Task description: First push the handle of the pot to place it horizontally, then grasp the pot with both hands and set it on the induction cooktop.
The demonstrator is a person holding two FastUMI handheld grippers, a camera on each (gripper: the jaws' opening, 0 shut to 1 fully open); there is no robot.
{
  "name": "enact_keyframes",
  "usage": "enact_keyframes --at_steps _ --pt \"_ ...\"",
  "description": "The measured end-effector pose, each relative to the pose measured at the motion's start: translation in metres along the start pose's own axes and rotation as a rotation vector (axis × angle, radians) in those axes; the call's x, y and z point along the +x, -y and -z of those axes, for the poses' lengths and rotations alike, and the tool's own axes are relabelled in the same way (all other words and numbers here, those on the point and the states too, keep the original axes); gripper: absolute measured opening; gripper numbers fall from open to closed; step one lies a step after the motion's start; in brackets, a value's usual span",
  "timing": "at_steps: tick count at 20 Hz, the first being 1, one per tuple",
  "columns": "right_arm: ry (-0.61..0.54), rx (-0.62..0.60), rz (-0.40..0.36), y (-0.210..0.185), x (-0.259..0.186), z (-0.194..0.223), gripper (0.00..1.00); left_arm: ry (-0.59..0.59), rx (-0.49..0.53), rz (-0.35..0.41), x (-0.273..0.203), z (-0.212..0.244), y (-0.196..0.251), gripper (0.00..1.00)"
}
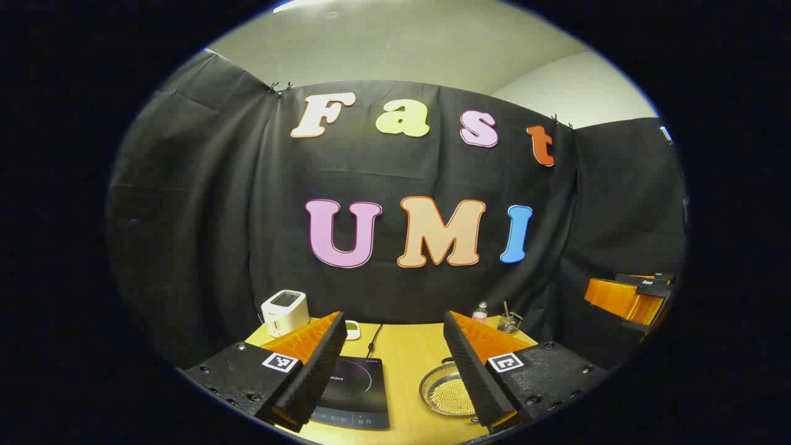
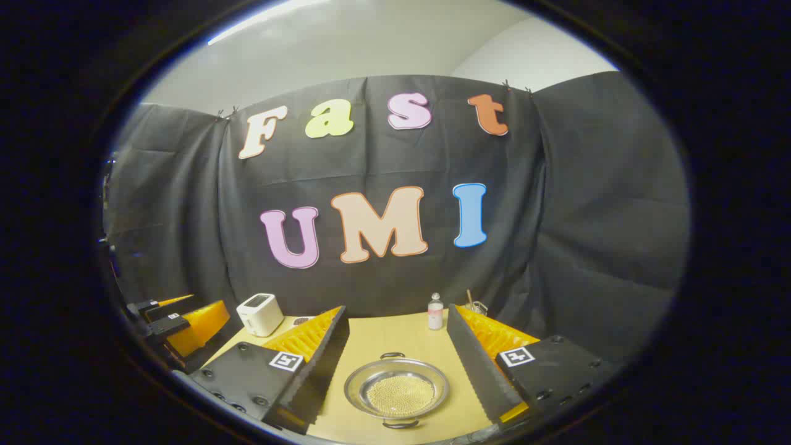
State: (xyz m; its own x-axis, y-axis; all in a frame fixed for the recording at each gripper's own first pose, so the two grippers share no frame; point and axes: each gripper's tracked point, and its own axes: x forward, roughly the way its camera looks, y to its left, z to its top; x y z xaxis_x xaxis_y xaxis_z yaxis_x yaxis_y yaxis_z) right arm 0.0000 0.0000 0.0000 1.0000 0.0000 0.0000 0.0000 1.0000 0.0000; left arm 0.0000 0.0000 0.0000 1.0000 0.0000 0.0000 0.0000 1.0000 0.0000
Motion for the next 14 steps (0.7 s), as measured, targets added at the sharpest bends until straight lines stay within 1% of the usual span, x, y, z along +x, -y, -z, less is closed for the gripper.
enact_keyframes --at_steps 1,2,4,5,6,7,8,14 --pt "-0.003 -0.006 -0.001 0.002 0.001 0.0 0.92 -0.006 -0.004 -0.01 0.001 0.0 0.0 0.95" --pt "-0.006 -0.009 0.002 0.006 0.002 0.0 0.92 -0.013 -0.005 -0.019 0.002 0.004 0.0 0.92" --pt "-0.005 -0.003 0.002 0.01 0.006 -0.001 0.92 -0.019 0.005 -0.03 0.001 0.004 0.001 0.93" --pt "-0.006 0.001 0.0 0.011 0.008 -0.001 0.99 -0.021 0.014 -0.036 0.002 0.003 0.0 0.92" --pt "-0.009 0.005 -0.002 0.013 0.009 -0.001 0.92 -0.025 0.022 -0.04 0.002 0.005 0.001 0.96" --pt "-0.012 0.008 -0.008 0.014 0.01 0.0 0.92 -0.027 0.024 -0.042 0.003 0.005 0.002 0.96" --pt "-0.013 0.009 -0.015 0.015 0.012 -0.001 0.92 -0.03 0.024 -0.045 0.004 0.006 0.003 0.93" --pt "-0.015 0.023 -0.039 0.019 0.018 -0.003 0.92 -0.029 0.028 -0.095 0.001 0.007 -0.005 0.93"
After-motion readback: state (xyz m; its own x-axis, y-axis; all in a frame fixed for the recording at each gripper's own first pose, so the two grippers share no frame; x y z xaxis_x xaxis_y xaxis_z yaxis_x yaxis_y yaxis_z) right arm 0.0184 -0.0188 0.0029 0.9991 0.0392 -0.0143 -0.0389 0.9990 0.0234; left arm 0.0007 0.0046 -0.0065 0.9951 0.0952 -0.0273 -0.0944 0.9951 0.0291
